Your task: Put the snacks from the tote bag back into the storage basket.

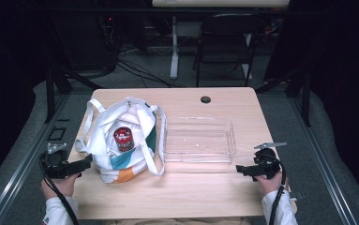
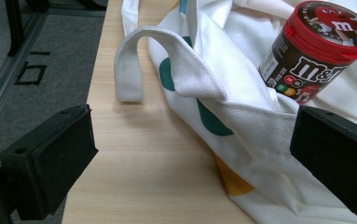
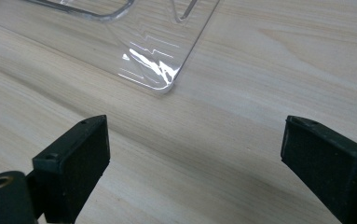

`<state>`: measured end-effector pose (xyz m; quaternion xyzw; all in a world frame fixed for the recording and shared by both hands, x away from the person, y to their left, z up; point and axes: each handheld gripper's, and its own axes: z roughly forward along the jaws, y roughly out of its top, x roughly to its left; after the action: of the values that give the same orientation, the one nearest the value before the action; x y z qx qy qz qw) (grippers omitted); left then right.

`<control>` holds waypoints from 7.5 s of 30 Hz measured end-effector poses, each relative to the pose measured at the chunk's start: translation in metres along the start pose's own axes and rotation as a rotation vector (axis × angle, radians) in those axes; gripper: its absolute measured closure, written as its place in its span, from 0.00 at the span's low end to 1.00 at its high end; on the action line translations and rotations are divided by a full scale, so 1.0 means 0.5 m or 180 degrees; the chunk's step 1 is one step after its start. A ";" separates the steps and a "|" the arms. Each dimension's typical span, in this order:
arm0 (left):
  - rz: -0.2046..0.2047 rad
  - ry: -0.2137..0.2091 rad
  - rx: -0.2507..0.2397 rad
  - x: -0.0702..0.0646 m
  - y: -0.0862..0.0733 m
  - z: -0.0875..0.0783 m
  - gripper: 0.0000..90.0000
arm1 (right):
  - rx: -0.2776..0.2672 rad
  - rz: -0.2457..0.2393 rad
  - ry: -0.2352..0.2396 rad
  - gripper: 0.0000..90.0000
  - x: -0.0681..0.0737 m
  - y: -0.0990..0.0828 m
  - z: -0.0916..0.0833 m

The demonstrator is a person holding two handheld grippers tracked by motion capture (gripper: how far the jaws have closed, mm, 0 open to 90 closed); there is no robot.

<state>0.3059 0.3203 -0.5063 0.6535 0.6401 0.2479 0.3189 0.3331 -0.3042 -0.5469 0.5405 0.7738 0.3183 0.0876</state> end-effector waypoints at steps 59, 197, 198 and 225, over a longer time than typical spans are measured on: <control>0.0673 -0.0502 0.0275 -0.137 0.192 0.075 0.00 | 0.0076 0.0034 0.0012 0.09 0.000 -0.011 -0.002; 0.1515 -0.0827 0.0986 -0.317 0.407 0.070 0.29 | 0.0095 0.0087 0.0007 0.10 -0.012 -0.016 -0.011; 0.1518 -0.0830 0.0986 -0.319 0.407 0.070 0.29 | 0.0091 0.0093 0.0007 0.10 -0.012 -0.016 -0.011; 0.1604 -0.1092 0.0896 -0.413 0.407 0.069 0.29 | 0.0094 0.0098 0.0011 0.10 -0.013 -0.016 -0.011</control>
<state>0.4573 0.1160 -0.3628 0.8610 0.4234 0.1145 0.2573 0.3267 -0.3138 -0.5486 0.5530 0.7702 0.3092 0.0734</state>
